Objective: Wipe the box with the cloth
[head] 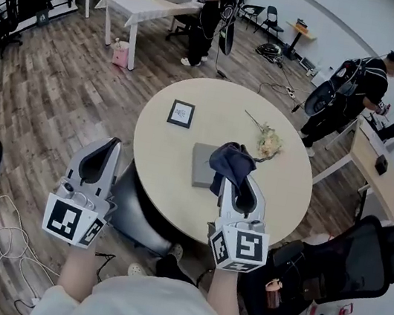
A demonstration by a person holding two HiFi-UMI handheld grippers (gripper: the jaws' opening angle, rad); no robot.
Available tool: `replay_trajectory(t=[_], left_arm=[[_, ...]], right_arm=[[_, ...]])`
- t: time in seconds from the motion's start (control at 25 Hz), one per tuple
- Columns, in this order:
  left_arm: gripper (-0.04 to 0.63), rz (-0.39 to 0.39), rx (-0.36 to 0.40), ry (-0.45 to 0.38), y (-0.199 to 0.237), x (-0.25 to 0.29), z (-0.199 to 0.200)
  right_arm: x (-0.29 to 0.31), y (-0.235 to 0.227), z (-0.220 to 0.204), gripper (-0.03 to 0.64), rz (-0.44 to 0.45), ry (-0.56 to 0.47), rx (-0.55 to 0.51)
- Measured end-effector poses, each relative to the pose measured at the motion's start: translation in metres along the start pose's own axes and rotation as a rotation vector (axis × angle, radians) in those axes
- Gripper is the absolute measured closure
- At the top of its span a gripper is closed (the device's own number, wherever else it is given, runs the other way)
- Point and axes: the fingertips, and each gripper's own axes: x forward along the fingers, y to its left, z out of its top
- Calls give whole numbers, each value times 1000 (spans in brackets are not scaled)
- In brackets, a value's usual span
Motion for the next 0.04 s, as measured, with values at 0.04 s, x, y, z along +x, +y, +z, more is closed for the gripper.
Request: replay_trajectory(t=[0.04], left_arm=[[594, 0, -1, -1, 0, -1, -1]], right_arm=[[0, 1, -1, 523, 1, 0, 2]])
